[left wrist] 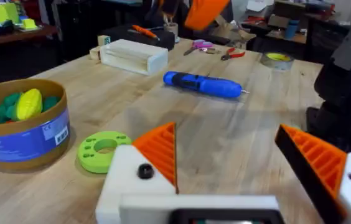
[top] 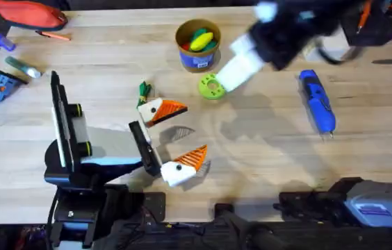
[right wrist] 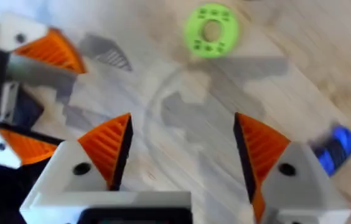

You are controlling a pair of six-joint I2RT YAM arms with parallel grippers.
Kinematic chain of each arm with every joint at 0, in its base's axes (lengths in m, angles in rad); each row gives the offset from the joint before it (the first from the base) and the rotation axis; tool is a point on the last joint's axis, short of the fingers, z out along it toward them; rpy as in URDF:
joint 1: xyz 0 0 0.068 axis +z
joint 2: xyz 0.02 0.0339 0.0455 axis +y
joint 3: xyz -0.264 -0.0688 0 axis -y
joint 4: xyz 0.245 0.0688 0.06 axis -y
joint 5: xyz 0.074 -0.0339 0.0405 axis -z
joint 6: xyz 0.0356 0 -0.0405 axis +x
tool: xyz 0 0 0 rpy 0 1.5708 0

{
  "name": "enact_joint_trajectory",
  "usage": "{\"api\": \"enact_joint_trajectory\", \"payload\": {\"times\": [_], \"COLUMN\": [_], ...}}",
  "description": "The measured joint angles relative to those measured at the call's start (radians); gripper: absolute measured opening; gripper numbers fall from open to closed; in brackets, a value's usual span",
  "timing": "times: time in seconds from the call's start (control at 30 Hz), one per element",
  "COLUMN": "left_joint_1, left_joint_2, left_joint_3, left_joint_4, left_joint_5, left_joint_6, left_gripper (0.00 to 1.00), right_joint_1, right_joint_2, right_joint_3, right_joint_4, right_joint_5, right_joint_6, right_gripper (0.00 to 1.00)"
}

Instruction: Pick up the gripper from the table and insert it into the empty holder that is missing its gripper. Then pick up a screw, insert it into the mounting hole, and use the screwdriver to tighten it. Finally, clean up the table by picking up the vegetable and placing it into the bucket.

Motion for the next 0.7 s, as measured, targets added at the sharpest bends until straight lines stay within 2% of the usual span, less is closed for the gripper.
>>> {"api": "enact_joint_trajectory", "payload": {"times": [0.1, 0.13, 0.3, 0.33, 0.4, 0.43, 0.7], "left_joint_1": [0.000, 0.000, 0.000, 0.000, 0.000, 0.000, 0.000], "left_joint_2": [0.000, 0.000, 0.000, 0.000, 0.000, 0.000, 0.000], "left_joint_3": [0.000, 0.000, 0.000, 0.000, 0.000, 0.000, 0.000], "left_joint_4": [0.000, 0.000, 0.000, 0.000, 0.000, 0.000, 0.000], "left_joint_5": [0.000, 0.000, 0.000, 0.000, 0.000, 0.000, 0.000], "left_joint_6": [0.000, 0.000, 0.000, 0.000, 0.000, 0.000, 0.000], "left_gripper": [0.985, 0.985, 0.985, 0.985, 0.985, 0.985, 0.985], "right_joint_1": [-0.066, -0.101, -0.185, -0.270, -0.329, -0.412, -0.582], "right_joint_2": [-0.099, -0.183, -0.286, -0.337, -0.361, -0.370, -0.360], "right_joint_3": [-0.089, -0.194, -0.356, -0.443, -0.490, -0.524, -0.531], "right_joint_4": [0.041, 0.102, 0.151, 0.154, 0.149, 0.110, 0.063], "right_joint_5": [0.021, 0.088, 0.167, 0.189, 0.199, 0.206, 0.210], "right_joint_6": [0.056, 0.132, 0.246, 0.294, 0.313, 0.325, 0.319], "right_gripper": [0.907, 0.908, 0.912, 0.913, 0.912, 0.912, 0.913]}}
